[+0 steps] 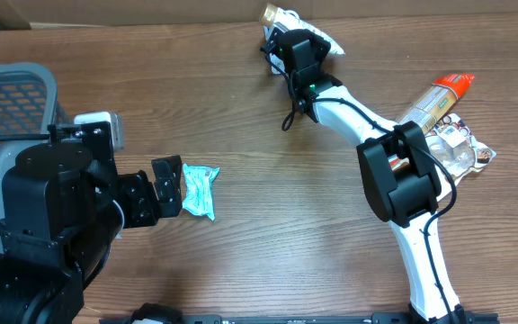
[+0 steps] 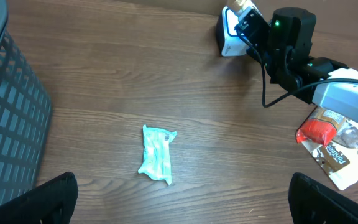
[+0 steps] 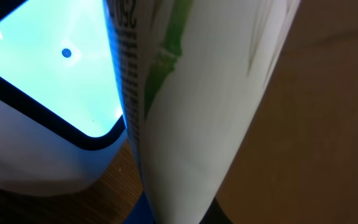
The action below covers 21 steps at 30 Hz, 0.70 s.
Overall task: Scan the item barcode
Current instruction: 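Hold the white tube against the white scanner's face, then carry the white tube right and drop it onto the brown bag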
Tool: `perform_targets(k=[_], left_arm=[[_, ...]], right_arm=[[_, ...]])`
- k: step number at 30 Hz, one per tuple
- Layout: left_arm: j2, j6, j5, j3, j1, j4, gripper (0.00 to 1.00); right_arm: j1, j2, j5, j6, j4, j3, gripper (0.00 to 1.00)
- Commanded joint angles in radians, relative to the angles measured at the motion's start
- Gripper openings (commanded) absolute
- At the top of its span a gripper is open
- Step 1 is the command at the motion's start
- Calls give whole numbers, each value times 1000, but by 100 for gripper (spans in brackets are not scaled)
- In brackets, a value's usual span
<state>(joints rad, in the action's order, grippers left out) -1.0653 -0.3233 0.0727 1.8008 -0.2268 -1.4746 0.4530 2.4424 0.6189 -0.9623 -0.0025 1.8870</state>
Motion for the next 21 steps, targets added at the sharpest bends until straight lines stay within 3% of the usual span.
perform_targets(k=[1,8,15,21], left_arm=[[-2,-14,13,12,5,0,100],[-2,-14,13,12,5,0,100],[-2,-14,13,12,5,0,100],[-2,-14,13,12,5,0,100]], right_arm=[[3,-29,69,10,3,48,4],[19,-198,-18,198,-185,48,4],[-15,-490,-455,600,-545,48,4],[-144,-666,-839,996,-830,48,4]])
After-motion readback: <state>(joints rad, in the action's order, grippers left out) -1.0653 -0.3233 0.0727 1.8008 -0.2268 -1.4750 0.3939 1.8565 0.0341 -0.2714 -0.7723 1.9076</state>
